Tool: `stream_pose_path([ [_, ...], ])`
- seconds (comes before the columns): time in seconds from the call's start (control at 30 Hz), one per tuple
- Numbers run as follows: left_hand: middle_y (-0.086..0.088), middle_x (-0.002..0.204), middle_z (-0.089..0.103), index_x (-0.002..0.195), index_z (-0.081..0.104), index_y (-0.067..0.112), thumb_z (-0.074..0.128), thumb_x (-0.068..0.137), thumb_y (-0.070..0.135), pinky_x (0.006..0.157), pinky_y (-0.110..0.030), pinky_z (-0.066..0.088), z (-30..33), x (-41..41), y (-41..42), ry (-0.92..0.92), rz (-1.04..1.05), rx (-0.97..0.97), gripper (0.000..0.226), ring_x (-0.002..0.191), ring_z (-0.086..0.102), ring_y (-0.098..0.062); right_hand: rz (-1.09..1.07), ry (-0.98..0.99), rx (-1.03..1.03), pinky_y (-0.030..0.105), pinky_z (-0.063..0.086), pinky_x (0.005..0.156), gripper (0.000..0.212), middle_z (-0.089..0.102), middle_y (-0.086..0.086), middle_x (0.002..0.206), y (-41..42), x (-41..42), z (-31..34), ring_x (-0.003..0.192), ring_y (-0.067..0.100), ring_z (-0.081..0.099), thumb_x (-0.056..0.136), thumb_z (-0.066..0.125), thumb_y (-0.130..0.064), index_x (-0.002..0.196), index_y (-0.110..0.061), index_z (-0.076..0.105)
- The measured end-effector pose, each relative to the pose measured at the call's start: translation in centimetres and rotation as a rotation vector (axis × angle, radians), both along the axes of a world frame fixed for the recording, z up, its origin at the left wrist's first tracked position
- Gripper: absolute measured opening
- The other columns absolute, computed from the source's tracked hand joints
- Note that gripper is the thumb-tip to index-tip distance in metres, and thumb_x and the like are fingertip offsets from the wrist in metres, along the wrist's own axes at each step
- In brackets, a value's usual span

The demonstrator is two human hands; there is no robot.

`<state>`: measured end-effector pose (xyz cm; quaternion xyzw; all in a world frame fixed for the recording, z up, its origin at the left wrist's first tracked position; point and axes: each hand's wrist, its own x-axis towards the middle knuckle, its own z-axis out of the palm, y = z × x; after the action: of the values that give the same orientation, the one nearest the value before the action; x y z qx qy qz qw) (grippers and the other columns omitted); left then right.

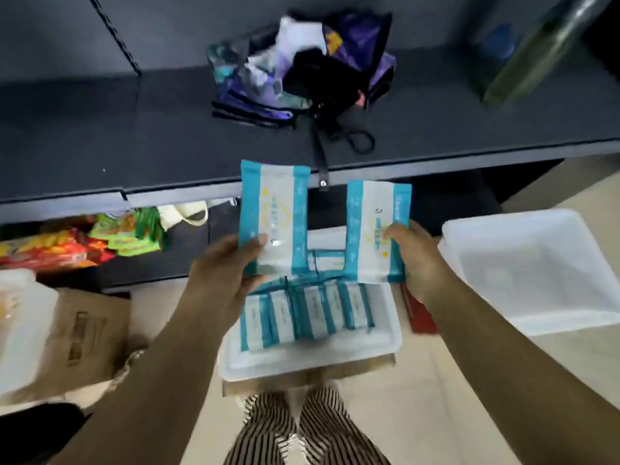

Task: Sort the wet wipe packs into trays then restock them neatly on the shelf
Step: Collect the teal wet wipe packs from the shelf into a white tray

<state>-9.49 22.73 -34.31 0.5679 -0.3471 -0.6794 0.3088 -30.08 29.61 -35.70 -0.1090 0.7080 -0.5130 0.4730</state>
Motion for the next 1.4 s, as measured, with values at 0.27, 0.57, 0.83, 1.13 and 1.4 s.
stream_pose_path([
  [0.27,-0.019,0.085,0.064,0.095,0.065,0.002,0.071,0.072,0.029,0.069,-0.028,0.042,-22.5,5.1,5.1,-0.632,-0.374,0.093,0.036,0.083,0.058,-0.028,0.157,-0.107,0.498,0.025,0.05,0.071,0.022,0.064,0.02,0.105,5.1,1.3,-19.5,0.083,0.026,0.06,0.083,0.057,0.008,0.104,0.0,0.061],
  [0.57,-0.006,0.09,0.06,0.101,0.06,0.007,0.061,0.086,0.008,0.073,-0.026,0.042,-34.5,-1.1,4.8,-0.443,-0.282,0.235,0.015,0.086,0.054,-0.018,0.213,-0.029,0.588,0.045,0.045,0.1,0.037,0.064,0.017,0.115,2.9,-1.2,-32.4,0.106,0.033,0.061,0.079,0.066,-0.001,0.115,-0.001,0.061],
  [0.83,-0.018,0.086,0.063,0.099,0.064,-0.005,0.062,0.087,0.019,0.067,-0.025,0.05,-37.1,-3.5,5.8,-0.589,-0.568,0.134,0.026,0.075,0.061,-0.028,0.373,0.243,0.625,0.04,0.049,0.093,0.033,0.063,0.013,0.117,2.4,-0.6,-33.6,0.105,0.028,0.061,0.087,0.063,-0.018,0.116,-0.002,0.06],
  [1.13,-0.006,0.125,0.059,0.124,0.056,0.012,0.041,0.097,0.032,0.082,-0.02,0.033,-23.1,-0.4,0.7,-0.742,-0.765,-0.158,0.036,0.115,0.053,-0.02,0.378,0.367,0.4,0.018,0.04,0.081,0.033,0.061,0.008,0.119,0.8,-0.9,-21.5,0.106,0.016,0.057,0.089,0.061,-0.018,0.12,-0.007,0.056],
  [1.4,0.005,0.115,0.062,0.119,0.061,0.015,0.047,0.096,0.022,0.081,-0.014,0.034,0.2,-1.8,-5.7,-0.793,-0.934,-0.724,0.027,0.106,0.056,-0.012,0.702,0.532,0.024,0.013,0.038,0.073,0.025,0.06,0.001,0.092,-5.0,-2.2,2.1,0.086,0.005,0.055,0.084,0.067,-0.02,0.107,-0.012,0.062],
])
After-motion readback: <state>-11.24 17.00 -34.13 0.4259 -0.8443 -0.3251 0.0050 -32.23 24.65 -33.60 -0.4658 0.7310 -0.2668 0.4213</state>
